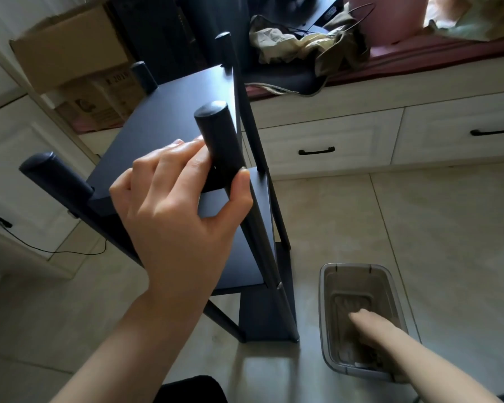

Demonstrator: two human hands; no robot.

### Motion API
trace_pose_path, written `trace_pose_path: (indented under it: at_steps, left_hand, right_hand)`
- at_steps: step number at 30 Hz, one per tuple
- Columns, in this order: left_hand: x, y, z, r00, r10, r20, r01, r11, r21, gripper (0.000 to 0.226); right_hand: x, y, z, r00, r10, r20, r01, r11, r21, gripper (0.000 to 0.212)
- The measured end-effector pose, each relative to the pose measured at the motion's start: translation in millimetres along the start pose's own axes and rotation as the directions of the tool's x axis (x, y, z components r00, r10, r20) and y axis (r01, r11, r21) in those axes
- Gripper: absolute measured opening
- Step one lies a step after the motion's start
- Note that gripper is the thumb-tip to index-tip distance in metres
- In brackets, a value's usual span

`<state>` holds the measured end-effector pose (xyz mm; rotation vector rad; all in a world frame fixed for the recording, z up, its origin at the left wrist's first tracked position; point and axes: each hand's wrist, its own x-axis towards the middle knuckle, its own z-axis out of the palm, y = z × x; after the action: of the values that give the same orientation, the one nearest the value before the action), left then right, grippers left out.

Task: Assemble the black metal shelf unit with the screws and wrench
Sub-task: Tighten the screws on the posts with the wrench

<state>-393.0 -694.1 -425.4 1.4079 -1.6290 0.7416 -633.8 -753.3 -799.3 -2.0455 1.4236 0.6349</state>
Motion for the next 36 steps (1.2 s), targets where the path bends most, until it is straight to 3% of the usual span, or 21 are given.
trace_pose_path:
  at_steps: [4, 7, 10, 12, 14, 17, 20, 22, 28, 36]
  left_hand:
    - [1, 3, -1, 1.000, -0.016, -0.006, 0.016, 1.000, 0.004, 0.042]
    - [3, 7, -5, 0.998, -0.054, 0.016, 0.054, 0.999, -0.003, 0.040]
    - [5, 9, -6, 0.995, -0.087, 0.051, 0.088, 0.996, -0.030, 0.045]
    - [7, 10, -10, 0.991, -0.107, 0.083, 0.112, 0.992, -0.063, 0.051]
    - [8, 11, -14, 0.987, -0.112, 0.113, 0.120, 0.991, -0.061, 0.054]
    - [10, 12, -18, 0.987, -0.087, 0.137, 0.092, 0.995, -0.031, 0.047]
    - [12, 15, -23, 0.976, -0.106, 0.191, 0.112, 0.993, -0.023, 0.048]
    - [14, 17, -26, 0.965, -0.132, 0.229, 0.143, 0.989, -0.032, 0.048]
    - [23, 14, -37, 0.910, -0.208, 0.358, 0.246, 0.967, -0.063, 0.036]
    - [38, -28, -56, 0.877, -0.265, 0.400, 0.335, 0.935, -0.114, 0.036]
  right_hand:
    - [-9, 0, -14, 0.989, 0.046, -0.139, -0.008, 0.965, 0.264, 0.027]
    - [-19, -2, -41, 0.969, 0.132, -0.211, -0.056, 0.942, 0.331, 0.013]
    - [-27, -5, -74, 0.916, 0.234, -0.326, -0.033, 0.854, 0.520, 0.011]
    - [-38, -13, -96, 0.849, 0.341, -0.403, 0.073, 0.681, 0.729, 0.006]
    - [-55, -27, -120, 0.817, 0.404, -0.411, 0.265, 0.369, 0.891, 0.006]
    - [-84, -60, -155, 0.839, 0.373, -0.396, 0.462, -0.104, 0.881, 0.010]
    - [-115, -100, -186, 0.838, 0.316, -0.445, 0.535, -0.318, 0.783, 0.019]
    - [-134, -128, -201, 0.817, 0.271, -0.509, 0.575, -0.332, 0.748, 0.024]
    - [-172, -191, -208, 0.710, 0.133, -0.691, 0.703, -0.098, 0.704, 0.030]
    - [-172, -224, -228, 0.732, 0.049, -0.680, 0.682, -0.058, 0.729, 0.027]
